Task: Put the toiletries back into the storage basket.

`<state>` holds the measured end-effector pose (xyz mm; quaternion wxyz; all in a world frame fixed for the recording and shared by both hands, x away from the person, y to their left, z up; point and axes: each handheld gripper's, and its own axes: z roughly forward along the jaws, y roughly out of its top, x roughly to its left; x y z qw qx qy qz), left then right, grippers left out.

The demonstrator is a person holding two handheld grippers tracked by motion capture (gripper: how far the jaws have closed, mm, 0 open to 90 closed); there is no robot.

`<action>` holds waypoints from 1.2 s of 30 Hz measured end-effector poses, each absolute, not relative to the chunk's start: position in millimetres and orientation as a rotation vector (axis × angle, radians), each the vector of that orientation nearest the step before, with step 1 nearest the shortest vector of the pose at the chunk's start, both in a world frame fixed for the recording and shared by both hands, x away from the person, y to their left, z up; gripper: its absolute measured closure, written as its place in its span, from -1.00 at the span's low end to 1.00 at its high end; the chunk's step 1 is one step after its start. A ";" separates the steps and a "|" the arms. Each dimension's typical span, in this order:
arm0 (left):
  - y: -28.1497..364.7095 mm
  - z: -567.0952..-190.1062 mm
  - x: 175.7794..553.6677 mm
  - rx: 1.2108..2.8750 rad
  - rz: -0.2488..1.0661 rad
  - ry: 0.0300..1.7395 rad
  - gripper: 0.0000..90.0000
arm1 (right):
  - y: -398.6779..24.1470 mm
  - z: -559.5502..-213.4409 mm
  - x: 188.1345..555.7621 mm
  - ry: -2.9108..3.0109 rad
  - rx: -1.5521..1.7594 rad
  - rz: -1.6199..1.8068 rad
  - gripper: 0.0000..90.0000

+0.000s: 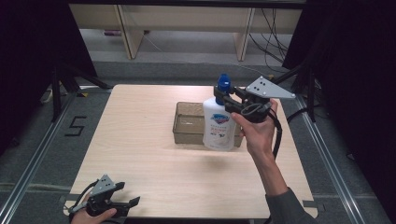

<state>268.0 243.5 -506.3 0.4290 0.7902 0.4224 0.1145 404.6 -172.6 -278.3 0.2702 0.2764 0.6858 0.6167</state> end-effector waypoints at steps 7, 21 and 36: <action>243.5 -506.3 268.0 1.972 0.286 1.054 -0.66 | -178.8 -273.0 412.6 1.826 0.771 1.641 0.47; 242.8 -506.4 268.3 1.965 0.281 1.062 -0.66 | -192.8 -268.9 441.0 1.792 0.838 1.596 0.47; 244.3 -506.5 269.3 1.991 0.294 1.056 -0.66 | -199.5 -280.0 467.4 1.774 0.896 1.565 0.47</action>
